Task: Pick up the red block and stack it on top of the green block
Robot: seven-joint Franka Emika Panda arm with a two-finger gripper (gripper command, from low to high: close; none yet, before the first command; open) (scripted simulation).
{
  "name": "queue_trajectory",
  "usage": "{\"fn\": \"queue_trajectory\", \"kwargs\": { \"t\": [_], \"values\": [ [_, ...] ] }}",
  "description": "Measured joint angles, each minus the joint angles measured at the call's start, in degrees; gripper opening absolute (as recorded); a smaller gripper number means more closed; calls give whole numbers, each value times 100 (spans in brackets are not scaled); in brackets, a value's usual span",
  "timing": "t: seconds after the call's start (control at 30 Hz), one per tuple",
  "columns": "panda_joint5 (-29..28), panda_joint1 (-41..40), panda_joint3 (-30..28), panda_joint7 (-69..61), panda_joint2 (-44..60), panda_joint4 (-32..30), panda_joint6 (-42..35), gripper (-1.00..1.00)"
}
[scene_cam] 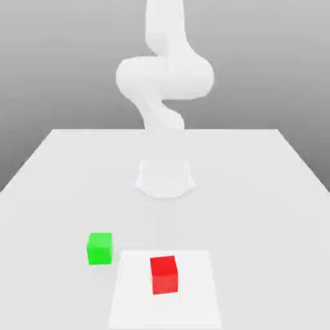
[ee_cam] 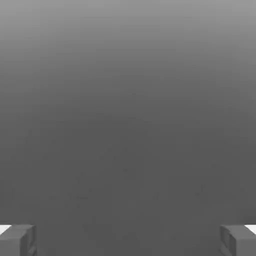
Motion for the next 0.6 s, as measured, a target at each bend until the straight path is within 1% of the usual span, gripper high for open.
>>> {"fn": "queue_trajectory", "kwargs": {
  "t": [0.6],
  "values": [
    [35, 170, -192, -750, 3793, -1933, 2124, 0]
  ]
}}
